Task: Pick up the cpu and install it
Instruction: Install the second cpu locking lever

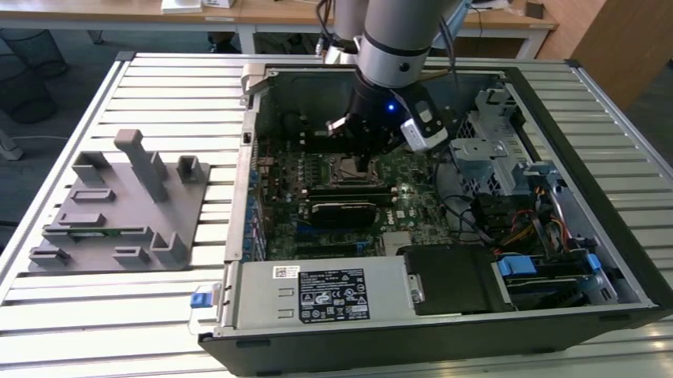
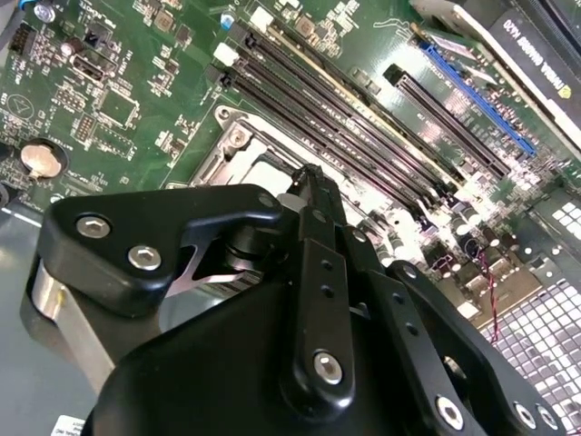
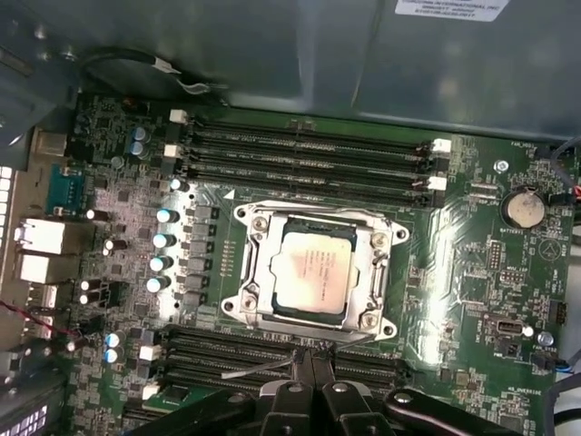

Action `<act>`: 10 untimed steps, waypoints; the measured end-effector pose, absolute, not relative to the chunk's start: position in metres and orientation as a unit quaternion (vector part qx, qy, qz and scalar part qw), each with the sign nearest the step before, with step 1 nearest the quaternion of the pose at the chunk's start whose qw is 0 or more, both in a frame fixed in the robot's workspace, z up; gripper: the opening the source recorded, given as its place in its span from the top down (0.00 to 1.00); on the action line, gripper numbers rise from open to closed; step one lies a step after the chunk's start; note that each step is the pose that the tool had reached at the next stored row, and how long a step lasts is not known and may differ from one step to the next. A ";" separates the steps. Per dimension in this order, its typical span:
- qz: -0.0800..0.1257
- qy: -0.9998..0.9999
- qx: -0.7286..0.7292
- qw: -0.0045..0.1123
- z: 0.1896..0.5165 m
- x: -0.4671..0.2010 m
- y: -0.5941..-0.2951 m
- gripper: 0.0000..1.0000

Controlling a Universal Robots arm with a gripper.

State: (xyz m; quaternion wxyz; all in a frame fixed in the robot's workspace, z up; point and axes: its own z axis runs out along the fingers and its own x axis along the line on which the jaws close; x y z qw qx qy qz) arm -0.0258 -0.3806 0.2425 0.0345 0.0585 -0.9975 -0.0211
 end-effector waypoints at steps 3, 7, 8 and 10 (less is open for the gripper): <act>-0.021 -0.997 0.059 0.035 0.242 -0.030 -0.381 0.89; -0.021 -0.997 0.058 0.035 0.243 -0.036 -0.381 0.89; -0.021 -0.997 0.058 0.035 0.243 -0.036 -0.381 0.89; -0.021 -0.997 0.058 0.035 0.243 -0.037 -0.383 0.89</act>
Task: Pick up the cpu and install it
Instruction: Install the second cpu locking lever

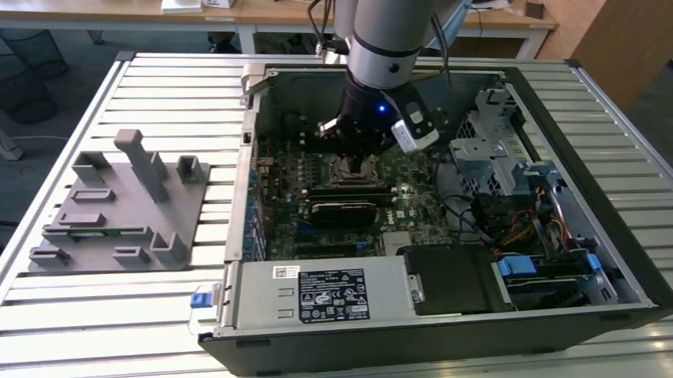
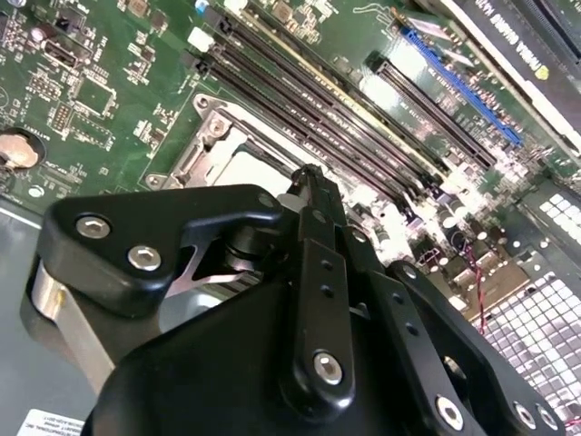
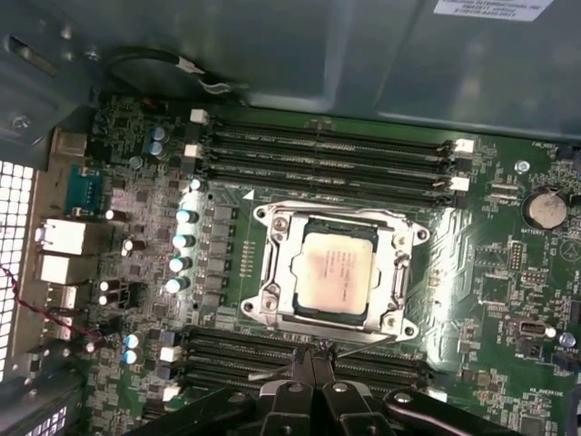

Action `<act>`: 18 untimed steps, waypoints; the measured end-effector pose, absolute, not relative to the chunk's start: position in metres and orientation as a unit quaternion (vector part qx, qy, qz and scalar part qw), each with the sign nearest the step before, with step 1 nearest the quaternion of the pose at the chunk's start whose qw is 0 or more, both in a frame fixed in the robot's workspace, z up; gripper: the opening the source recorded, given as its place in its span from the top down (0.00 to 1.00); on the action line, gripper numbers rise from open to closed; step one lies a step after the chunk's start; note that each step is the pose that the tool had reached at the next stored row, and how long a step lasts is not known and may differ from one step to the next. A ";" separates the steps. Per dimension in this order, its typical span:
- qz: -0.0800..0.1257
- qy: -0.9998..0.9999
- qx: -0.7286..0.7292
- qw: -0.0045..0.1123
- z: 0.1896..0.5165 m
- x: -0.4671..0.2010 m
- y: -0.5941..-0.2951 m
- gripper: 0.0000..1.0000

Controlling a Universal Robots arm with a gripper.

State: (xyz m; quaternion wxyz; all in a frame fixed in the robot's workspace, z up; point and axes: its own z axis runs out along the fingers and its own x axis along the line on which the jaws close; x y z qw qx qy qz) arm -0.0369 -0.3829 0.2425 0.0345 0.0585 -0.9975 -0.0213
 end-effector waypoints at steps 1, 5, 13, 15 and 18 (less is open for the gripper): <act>-0.021 -0.997 0.059 0.035 0.242 -0.037 -0.383 0.89; -0.022 -0.997 0.058 0.037 0.242 -0.037 -0.385 0.89; -0.025 -0.997 0.059 0.037 0.240 -0.040 -0.386 0.89; -0.025 -0.997 0.059 0.037 0.239 -0.040 -0.386 0.89; -0.025 -0.997 0.059 0.037 0.238 -0.040 -0.386 0.89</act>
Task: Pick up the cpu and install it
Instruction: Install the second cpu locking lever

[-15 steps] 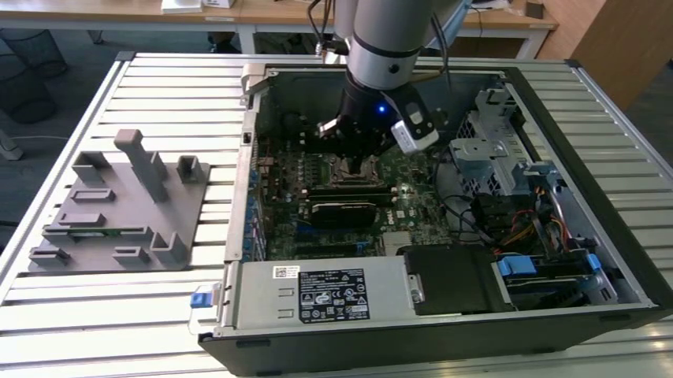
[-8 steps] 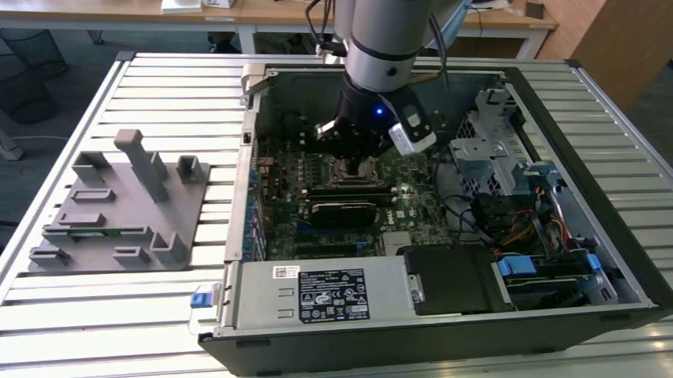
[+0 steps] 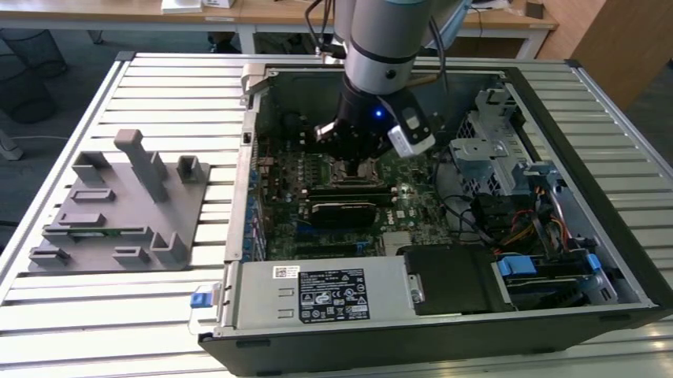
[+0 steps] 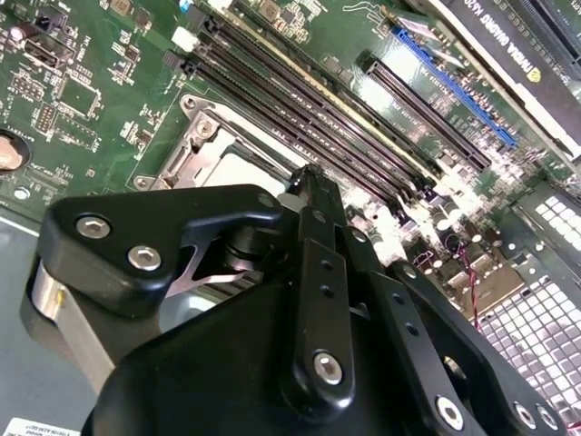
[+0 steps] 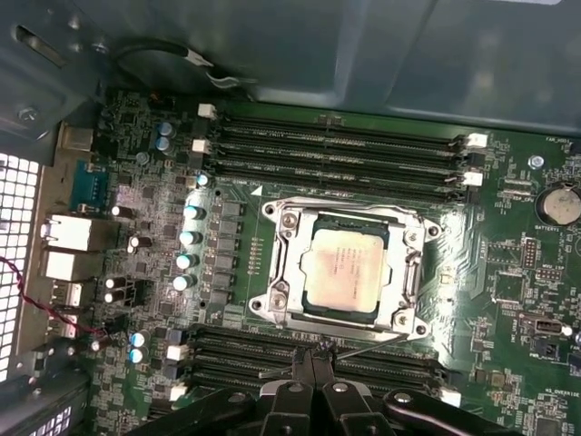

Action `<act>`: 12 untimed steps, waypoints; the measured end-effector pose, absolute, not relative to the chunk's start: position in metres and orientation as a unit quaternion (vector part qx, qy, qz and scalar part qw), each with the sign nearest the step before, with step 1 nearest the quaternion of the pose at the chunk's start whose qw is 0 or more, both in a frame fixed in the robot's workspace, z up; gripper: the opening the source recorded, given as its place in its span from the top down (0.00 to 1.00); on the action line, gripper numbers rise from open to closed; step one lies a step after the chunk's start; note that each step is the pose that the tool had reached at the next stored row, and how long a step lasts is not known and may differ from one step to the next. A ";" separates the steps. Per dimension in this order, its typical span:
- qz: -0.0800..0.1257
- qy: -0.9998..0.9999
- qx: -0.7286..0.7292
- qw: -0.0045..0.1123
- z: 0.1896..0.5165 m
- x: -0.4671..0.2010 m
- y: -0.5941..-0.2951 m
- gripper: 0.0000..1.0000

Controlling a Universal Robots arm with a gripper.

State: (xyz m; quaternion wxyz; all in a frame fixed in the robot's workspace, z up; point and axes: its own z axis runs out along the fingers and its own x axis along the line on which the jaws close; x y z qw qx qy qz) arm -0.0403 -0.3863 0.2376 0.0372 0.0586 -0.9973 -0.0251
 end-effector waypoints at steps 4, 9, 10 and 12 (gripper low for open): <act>-0.025 -0.997 0.059 0.037 0.236 -0.041 -0.386 0.89; -0.028 -0.997 0.059 0.037 0.235 -0.043 -0.388 0.89; -0.029 -0.997 0.059 0.037 0.235 -0.043 -0.388 0.89; -0.035 -0.997 0.059 0.037 0.234 -0.043 -0.390 0.89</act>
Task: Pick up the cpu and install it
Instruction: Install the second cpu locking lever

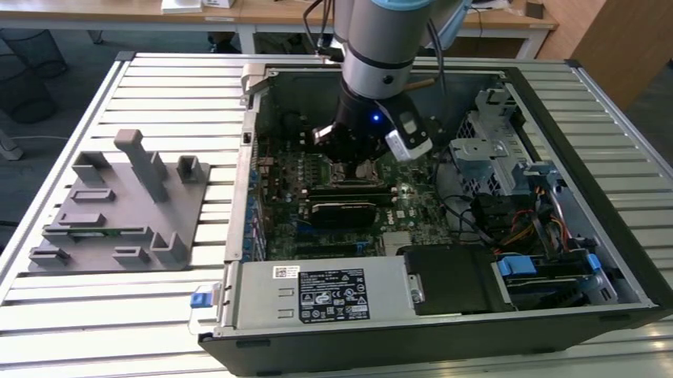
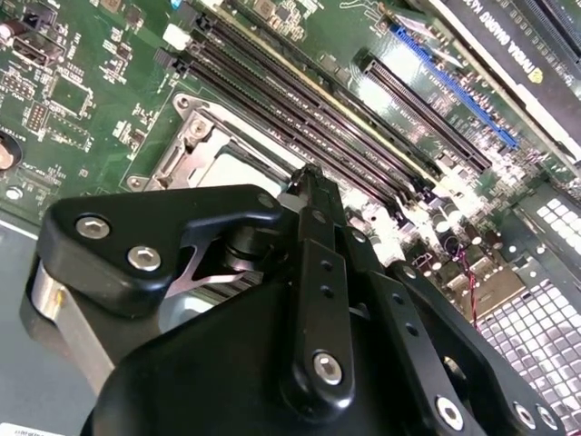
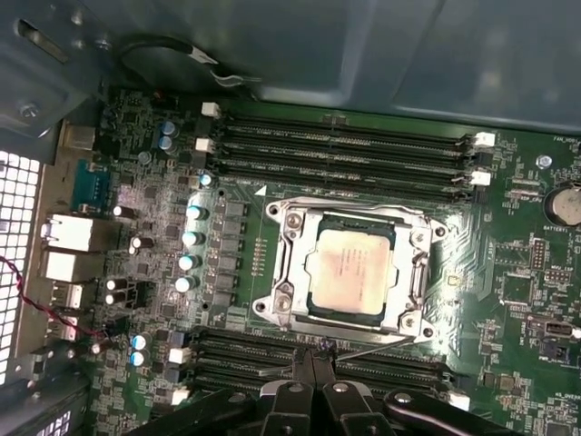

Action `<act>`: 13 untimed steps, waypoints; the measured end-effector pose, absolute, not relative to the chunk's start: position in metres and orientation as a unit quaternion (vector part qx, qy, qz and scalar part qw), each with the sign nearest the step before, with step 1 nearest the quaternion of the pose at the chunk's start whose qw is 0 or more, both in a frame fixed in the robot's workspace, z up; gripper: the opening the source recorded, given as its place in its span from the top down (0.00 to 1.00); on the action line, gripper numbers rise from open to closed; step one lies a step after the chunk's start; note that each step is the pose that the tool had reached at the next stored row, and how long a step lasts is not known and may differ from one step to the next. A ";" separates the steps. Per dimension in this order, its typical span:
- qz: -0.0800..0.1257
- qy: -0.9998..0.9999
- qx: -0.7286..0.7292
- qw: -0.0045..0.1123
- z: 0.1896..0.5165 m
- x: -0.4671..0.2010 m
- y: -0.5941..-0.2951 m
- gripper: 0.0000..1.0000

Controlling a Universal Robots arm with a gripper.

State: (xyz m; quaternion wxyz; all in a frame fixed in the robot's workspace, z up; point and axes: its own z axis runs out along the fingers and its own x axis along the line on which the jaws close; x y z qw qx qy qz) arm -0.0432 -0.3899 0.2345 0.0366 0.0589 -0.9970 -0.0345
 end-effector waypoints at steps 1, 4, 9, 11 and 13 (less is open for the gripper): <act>-0.038 -0.997 0.059 0.036 0.234 -0.043 -0.391 0.89; -0.047 -0.996 0.059 0.036 0.234 -0.043 -0.394 0.89; -0.048 -0.996 0.059 0.036 0.234 -0.043 -0.395 0.89; -0.048 -0.996 0.059 0.036 0.234 -0.043 -0.395 0.89; -0.048 -0.996 0.059 0.036 0.234 -0.044 -0.396 0.89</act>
